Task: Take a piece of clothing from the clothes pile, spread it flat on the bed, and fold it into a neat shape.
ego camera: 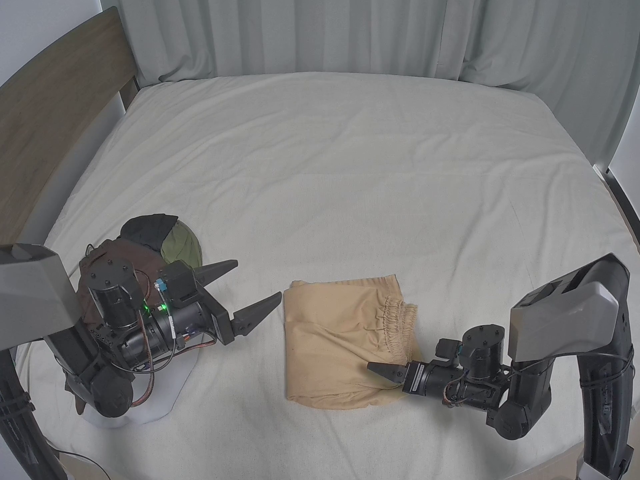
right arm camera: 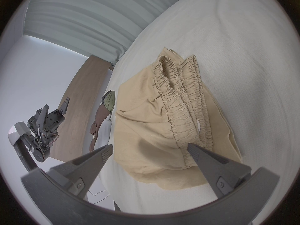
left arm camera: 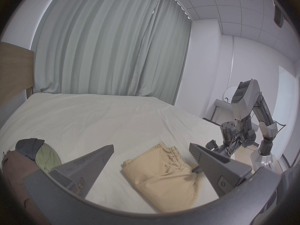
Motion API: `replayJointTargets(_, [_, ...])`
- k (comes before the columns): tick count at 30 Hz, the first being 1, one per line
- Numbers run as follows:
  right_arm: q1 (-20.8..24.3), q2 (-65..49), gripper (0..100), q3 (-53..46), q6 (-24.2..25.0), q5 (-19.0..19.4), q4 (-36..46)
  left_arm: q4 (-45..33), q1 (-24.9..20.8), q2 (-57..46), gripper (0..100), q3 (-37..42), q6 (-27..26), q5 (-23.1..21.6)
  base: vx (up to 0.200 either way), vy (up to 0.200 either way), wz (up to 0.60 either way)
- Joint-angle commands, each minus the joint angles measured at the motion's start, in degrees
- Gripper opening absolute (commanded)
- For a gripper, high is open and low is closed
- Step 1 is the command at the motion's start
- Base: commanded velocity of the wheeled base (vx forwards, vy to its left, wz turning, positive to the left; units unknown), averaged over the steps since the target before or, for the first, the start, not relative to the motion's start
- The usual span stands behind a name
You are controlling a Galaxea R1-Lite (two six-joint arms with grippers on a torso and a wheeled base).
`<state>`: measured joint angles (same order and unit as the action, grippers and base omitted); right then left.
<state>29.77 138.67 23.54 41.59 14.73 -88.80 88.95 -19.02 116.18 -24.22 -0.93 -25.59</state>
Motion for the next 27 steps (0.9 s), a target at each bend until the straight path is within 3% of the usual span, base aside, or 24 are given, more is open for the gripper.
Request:
replayJointTargets(1, [0.3, -0.4, 100, -0.2, -0.1, 0.0, 0.0, 0.1, -0.1, 0.1, 100, 0.1, 0.0, 0.0, 0.0, 0.0, 0.0])
replayJointTargets(11, [0.6, -6.7, 100, -4.6, -2.3, -1.4, 0.2, 0.1, 0.0, -0.6, 100, 0.1, -2.7, 0.1, 0.0, 0.0, 0.0])
replayJointTargets(13, [0.0, -6.0, 100, -6.9, -6.9, -0.6, 0.2, 0.1, 0.0, -0.5, 100, 0.1, -2.7, 0.1, 0.0, 0.0, 0.0])
replayJointTargets(16, [-0.5, -4.8, 100, -9.2, -9.5, 0.4, 0.3, 0.1, 0.0, -0.6, 100, 0.1, -2.8, 0.1, 0.0, 0.0, 0.0])
replayJointTargets(27, [-3.8, -1.6, 100, -10.3, -11.6, 0.5, 0.3, 0.1, 0.0, -0.6, 100, 0.1, -2.7, 0.1, 0.0, 0.0, 0.0])
